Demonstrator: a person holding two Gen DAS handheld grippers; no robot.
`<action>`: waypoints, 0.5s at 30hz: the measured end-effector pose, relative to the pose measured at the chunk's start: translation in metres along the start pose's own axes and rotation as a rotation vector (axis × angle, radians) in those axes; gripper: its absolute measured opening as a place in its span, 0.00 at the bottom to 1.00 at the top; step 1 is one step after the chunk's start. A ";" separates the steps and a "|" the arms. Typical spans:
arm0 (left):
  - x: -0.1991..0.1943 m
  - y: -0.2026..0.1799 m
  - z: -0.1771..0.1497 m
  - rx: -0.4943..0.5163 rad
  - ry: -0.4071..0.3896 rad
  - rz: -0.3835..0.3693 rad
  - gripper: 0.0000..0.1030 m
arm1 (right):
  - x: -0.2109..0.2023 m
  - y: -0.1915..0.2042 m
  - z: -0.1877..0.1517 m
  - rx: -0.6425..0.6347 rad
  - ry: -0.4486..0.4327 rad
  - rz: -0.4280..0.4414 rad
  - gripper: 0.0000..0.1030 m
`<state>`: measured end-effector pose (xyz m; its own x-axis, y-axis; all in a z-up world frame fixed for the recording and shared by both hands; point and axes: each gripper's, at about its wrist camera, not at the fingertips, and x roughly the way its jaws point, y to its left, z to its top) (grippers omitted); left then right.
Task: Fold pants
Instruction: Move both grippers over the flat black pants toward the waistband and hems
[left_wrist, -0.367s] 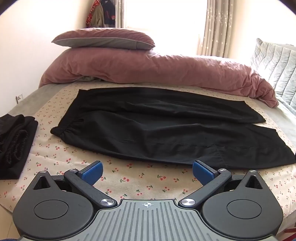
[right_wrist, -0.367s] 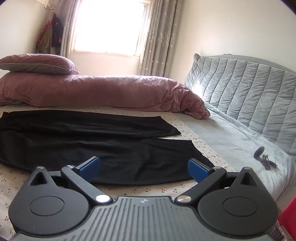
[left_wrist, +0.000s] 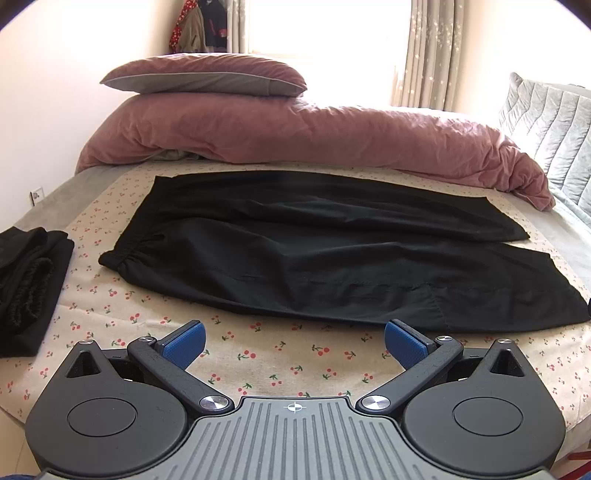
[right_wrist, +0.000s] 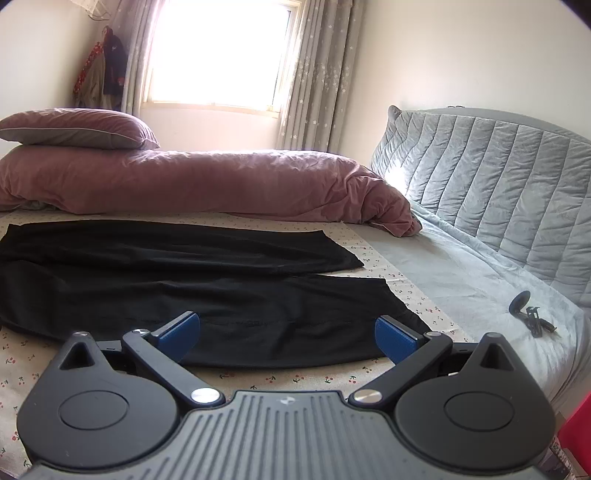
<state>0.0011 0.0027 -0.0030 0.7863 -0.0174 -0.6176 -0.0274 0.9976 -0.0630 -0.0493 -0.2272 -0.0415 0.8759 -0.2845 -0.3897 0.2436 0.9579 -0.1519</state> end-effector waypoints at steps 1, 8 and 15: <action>0.000 0.000 0.000 0.000 0.001 0.002 1.00 | 0.000 0.000 0.000 -0.001 0.000 0.001 0.95; 0.003 -0.006 0.001 0.010 0.000 0.014 1.00 | 0.000 0.001 0.001 -0.011 0.010 0.002 0.95; 0.005 -0.004 0.002 0.002 0.006 -0.009 1.00 | 0.001 0.000 0.002 0.001 0.013 0.003 0.95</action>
<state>0.0067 -0.0017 -0.0040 0.7826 -0.0272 -0.6219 -0.0188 0.9976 -0.0672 -0.0475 -0.2272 -0.0406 0.8709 -0.2824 -0.4023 0.2416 0.9587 -0.1502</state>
